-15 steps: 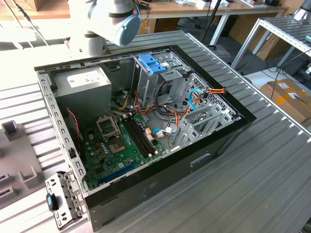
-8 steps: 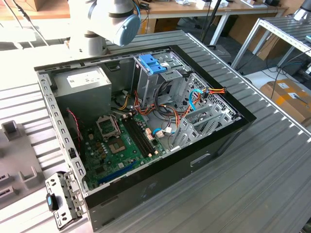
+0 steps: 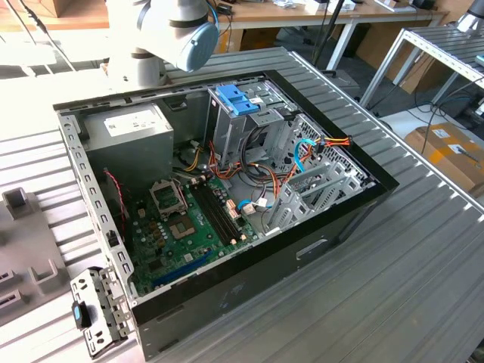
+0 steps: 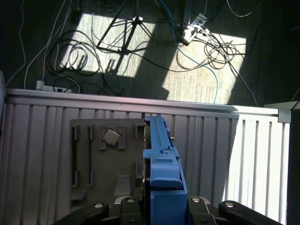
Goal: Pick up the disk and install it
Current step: 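Pick up the disk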
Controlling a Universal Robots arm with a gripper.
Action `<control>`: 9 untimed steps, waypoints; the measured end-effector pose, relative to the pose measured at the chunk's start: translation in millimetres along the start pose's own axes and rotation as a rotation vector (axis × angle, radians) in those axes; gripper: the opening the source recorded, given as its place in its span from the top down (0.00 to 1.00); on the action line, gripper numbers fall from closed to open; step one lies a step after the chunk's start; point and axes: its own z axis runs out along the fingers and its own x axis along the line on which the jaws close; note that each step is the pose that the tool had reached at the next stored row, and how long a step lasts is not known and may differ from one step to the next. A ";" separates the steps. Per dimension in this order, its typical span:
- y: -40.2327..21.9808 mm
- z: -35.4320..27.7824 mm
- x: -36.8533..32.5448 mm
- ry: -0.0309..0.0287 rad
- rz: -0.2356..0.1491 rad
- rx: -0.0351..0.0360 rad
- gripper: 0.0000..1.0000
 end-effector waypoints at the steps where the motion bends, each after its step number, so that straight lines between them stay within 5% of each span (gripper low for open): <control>1: -0.1 0.0 0.2 0.0000 0.000 0.0000 0.63; 9: -0.9 -0.2 2.0 0.0000 0.000 0.0000 0.63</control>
